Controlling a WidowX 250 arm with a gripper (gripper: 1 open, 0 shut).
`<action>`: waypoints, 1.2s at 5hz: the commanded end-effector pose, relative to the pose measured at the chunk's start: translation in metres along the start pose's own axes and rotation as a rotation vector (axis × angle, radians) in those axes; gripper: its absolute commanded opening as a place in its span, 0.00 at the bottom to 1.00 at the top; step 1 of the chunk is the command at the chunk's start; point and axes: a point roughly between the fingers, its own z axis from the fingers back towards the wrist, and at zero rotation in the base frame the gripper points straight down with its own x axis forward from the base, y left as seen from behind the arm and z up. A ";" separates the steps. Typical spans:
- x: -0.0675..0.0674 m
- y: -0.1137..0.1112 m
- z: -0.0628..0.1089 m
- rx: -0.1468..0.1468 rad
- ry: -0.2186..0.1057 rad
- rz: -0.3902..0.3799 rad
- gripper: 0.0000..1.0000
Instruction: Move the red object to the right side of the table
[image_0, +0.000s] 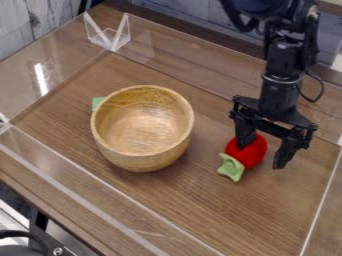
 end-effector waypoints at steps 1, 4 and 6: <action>-0.002 -0.004 -0.008 0.001 0.022 0.022 1.00; 0.011 0.001 0.004 0.015 0.047 0.011 1.00; 0.014 0.000 0.002 0.023 0.051 0.025 1.00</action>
